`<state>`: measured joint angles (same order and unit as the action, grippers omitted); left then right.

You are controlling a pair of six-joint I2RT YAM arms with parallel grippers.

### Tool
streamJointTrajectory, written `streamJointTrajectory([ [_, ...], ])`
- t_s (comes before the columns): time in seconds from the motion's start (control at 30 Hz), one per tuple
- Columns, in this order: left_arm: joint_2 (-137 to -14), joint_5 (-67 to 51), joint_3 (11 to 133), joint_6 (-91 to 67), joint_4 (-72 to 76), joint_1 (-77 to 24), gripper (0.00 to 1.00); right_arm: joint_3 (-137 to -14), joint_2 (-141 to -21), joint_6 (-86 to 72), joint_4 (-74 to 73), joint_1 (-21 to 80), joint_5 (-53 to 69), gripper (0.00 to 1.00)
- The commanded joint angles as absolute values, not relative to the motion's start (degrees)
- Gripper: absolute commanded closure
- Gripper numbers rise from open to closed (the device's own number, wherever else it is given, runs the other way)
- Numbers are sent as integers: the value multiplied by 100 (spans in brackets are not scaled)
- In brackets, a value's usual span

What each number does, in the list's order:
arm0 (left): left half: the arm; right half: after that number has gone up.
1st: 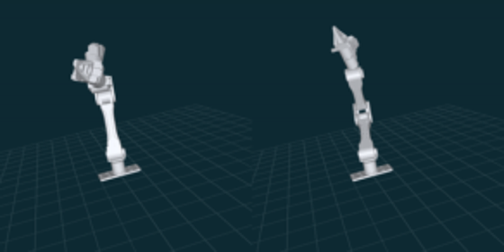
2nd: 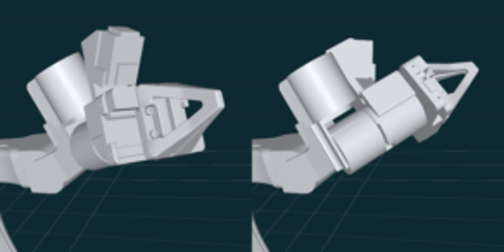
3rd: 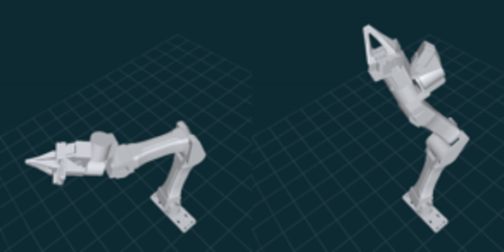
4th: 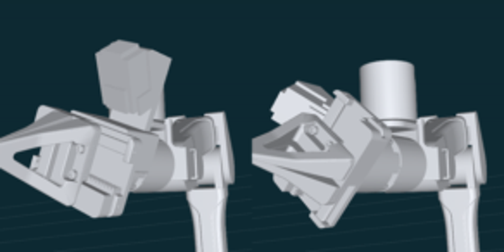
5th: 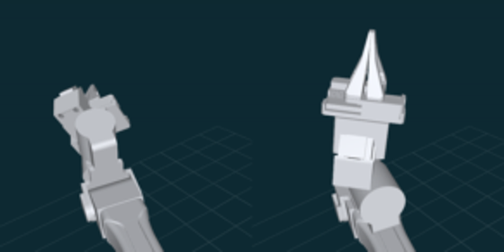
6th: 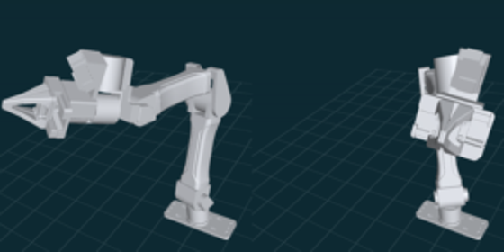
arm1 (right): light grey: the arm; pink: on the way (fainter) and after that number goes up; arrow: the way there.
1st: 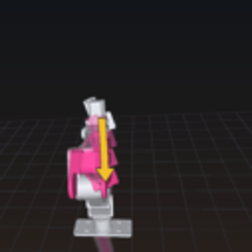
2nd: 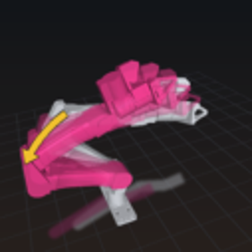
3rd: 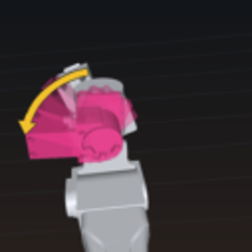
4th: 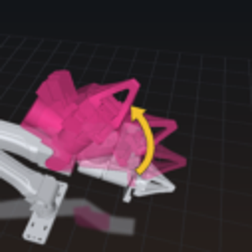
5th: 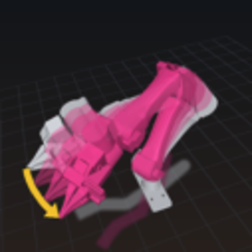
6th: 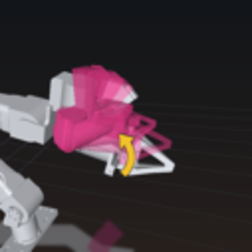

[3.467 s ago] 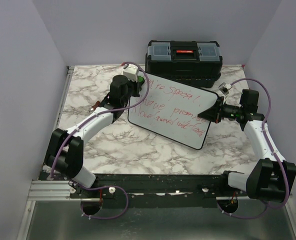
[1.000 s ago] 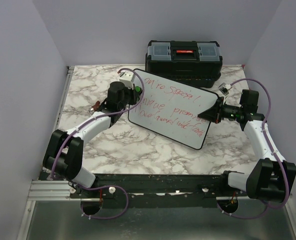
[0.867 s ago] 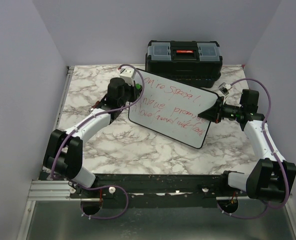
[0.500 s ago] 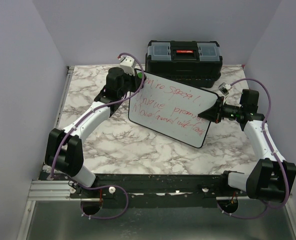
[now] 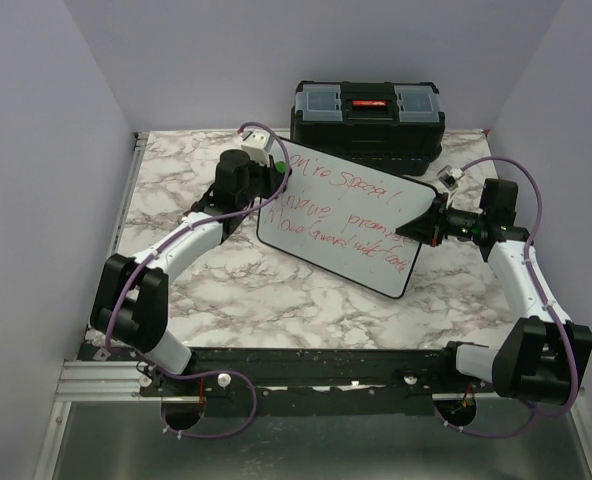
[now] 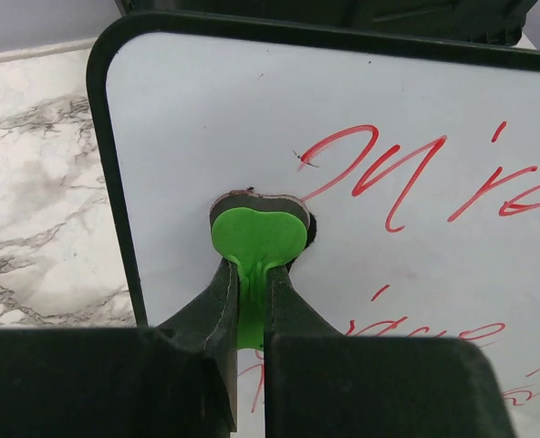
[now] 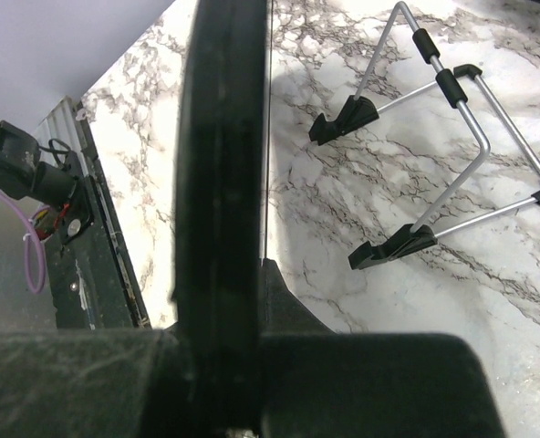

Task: Erase the whiteboard
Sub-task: Erase the whiteboard at the whiteboard stand.

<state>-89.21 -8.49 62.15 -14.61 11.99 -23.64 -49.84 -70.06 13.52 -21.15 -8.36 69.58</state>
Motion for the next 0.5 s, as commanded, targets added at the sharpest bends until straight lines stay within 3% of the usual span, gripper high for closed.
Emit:
streamJointTrajectory([
  [0.0, -9036, -976, 6053, -1424, 1011, -2447, 100, -4983, -6897, 1821, -1942, -747, 7313, 99],
  [0.47, -9092, -734, 7183, -1563, 731, -2494, 100, -4982, -6879, 1828, -1942, -752, 7295, 99],
])
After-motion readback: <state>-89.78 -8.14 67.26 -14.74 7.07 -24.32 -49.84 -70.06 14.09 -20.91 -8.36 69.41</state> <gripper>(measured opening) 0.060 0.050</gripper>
